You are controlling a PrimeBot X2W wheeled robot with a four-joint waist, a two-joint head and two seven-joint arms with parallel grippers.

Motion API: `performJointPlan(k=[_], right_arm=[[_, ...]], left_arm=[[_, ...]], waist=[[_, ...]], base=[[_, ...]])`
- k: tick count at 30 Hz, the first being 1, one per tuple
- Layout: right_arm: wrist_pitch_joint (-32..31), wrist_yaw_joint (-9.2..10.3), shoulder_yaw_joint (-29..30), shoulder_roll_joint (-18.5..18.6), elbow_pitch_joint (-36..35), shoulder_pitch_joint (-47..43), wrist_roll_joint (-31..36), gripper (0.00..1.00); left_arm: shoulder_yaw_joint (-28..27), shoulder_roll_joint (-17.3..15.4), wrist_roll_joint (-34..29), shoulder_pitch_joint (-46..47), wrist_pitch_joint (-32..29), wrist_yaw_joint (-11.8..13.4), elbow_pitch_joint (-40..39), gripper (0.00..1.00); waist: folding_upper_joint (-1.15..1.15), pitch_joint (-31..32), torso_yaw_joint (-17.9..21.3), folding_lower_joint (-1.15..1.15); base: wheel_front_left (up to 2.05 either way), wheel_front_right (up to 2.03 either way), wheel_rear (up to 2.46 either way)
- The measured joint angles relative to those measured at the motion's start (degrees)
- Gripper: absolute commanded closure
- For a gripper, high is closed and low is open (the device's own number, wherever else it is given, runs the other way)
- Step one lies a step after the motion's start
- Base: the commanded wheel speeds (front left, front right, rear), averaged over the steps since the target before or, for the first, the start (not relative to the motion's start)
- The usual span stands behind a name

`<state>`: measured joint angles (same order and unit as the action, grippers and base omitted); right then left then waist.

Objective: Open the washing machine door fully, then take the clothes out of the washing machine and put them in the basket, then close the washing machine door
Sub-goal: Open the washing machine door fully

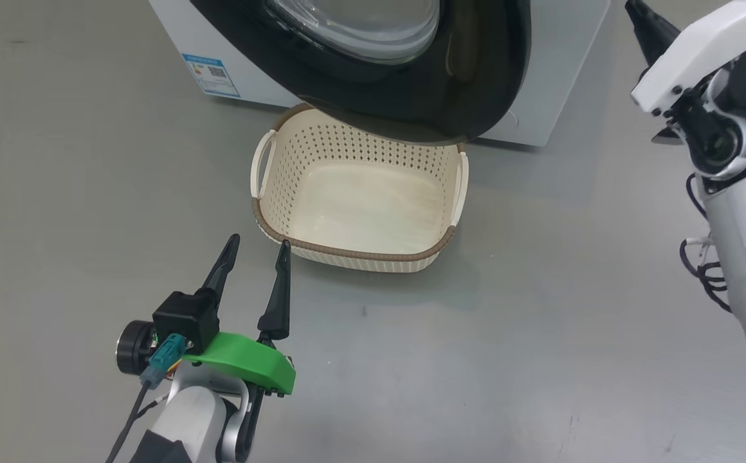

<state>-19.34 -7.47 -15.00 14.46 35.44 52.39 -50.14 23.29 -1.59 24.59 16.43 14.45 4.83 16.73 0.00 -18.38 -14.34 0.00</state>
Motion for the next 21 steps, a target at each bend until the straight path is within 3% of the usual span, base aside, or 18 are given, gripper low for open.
performJointPlan(k=[5,21], right_arm=[[6.87,0.02,-4.37,-0.27,-6.47,-5.02,2.36,1.00],[25.10,0.03,-5.79,2.12,-10.22,-20.06,9.92,1.00]], left_arm=[[-1.63,-0.05,-0.64,-1.76,0.00,0.25,0.44,0.00],[-3.45,-0.13,-2.29,-3.66,0.00,0.42,-0.30,0.00]], waist=[[0.00,2.16,1.69,0.00],[0.00,4.70,6.02,0.00]], base=[[0.00,0.00,0.00],[0.00,0.00,0.00]])
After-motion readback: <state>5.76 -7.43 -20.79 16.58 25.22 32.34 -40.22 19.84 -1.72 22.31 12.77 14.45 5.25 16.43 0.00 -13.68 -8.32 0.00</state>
